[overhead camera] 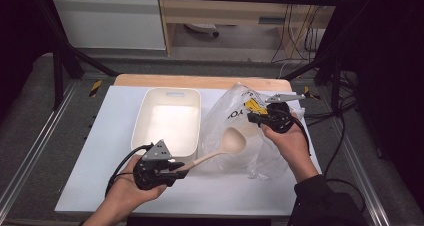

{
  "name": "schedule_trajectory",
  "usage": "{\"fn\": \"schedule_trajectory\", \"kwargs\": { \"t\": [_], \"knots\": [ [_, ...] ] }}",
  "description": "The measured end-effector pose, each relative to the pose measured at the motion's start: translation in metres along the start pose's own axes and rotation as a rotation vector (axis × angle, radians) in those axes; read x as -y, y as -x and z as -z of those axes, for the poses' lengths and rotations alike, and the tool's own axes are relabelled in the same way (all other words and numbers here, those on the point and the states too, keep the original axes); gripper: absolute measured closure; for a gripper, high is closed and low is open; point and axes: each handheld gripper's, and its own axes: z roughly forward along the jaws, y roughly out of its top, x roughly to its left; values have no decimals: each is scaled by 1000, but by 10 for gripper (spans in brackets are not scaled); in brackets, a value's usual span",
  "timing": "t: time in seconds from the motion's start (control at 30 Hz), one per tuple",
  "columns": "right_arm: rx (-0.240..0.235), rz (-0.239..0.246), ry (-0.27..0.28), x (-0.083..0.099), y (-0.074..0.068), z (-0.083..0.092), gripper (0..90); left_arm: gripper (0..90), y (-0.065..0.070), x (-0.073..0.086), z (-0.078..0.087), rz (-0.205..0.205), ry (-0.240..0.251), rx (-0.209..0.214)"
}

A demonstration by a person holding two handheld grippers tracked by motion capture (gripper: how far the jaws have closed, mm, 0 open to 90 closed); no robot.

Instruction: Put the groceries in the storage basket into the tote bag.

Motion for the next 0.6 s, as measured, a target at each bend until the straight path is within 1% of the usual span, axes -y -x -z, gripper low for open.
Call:
{"fn": "schedule_trajectory", "kwargs": {
  "t": [0.2,0.37,0.47,0.53,0.6],
  "knots": [
    [3,4,0,1,1,2,900,705,5,-3,-13,-4,-6,12],
    [7,3,1,1,3,3,900,705,13,-7,-17,-12,-1,27],
    [12,-5,1,2,3,3,900,705,18,-9,-20,-25,-4,35],
    [12,-2,4,2,4,4,900,705,21,-11,-24,-30,-9,33],
    [14,1,8,3,4,4,900,705,22,-12,-28,-36,-12,19]
  ]
}}
